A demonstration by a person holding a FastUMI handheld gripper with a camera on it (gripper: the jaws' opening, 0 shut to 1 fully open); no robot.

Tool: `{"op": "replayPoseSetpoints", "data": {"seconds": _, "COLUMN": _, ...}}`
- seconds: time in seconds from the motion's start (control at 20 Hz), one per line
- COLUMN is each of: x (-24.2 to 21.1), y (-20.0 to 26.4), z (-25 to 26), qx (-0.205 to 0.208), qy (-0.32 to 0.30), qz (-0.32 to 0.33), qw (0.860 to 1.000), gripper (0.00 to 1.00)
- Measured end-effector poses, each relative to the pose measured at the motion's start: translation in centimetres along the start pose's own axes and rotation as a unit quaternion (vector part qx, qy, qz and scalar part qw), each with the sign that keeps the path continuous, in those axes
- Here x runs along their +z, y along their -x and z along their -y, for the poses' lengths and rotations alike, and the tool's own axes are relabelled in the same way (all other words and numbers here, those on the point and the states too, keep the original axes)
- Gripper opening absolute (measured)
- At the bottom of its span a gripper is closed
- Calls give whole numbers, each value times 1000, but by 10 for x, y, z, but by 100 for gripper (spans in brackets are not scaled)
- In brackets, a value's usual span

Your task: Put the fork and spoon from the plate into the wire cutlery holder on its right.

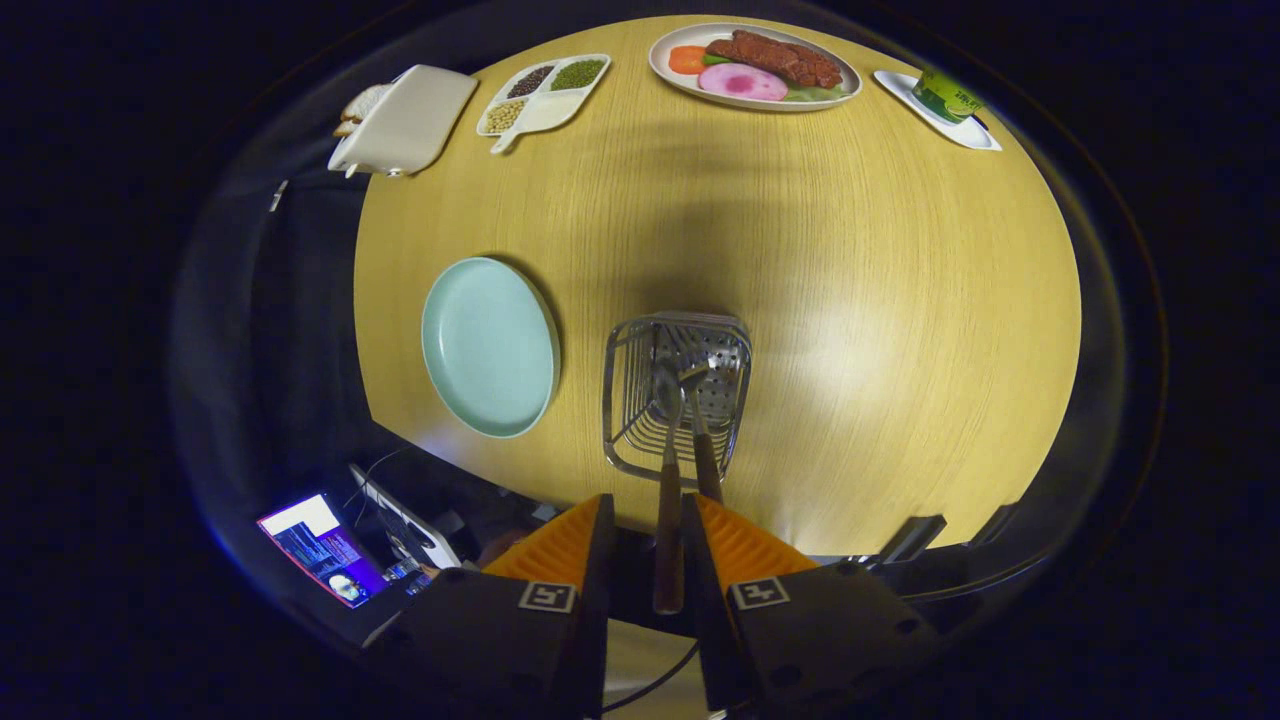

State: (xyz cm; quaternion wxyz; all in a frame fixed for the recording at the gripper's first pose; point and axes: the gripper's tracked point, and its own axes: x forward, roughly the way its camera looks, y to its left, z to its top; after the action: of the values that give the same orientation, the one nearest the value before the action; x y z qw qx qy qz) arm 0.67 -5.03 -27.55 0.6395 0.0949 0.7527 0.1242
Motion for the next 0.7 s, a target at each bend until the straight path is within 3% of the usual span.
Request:
{"op": "replayPoseSetpoints", "data": {"seconds": 0.15, "x": 9, "y": 26, "z": -5, "qx": 12, "qy": 4, "qz": 60, "qw": 998, "gripper": 87}}
{"op": "replayPoseSetpoints", "data": {"seconds": 0.25, "x": 16, "y": 49, "z": -7, "qx": 12, "qy": 8, "qz": 115, "qw": 993, "gripper": 98}}
{"op": "replayPoseSetpoints", "data": {"seconds": 0.45, "x": 42, "y": 105, "z": -14, "qx": 11, "qy": -5, "qz": 254, "qw": 967, "gripper": 99}}
{"op": "replayPoseSetpoints", "data": {"seconds": 0.7, "x": 56, "y": 181, "z": -29, "qx": 3, "qy": 10, "qz": 411, "qw": 912, "gripper": 99}}
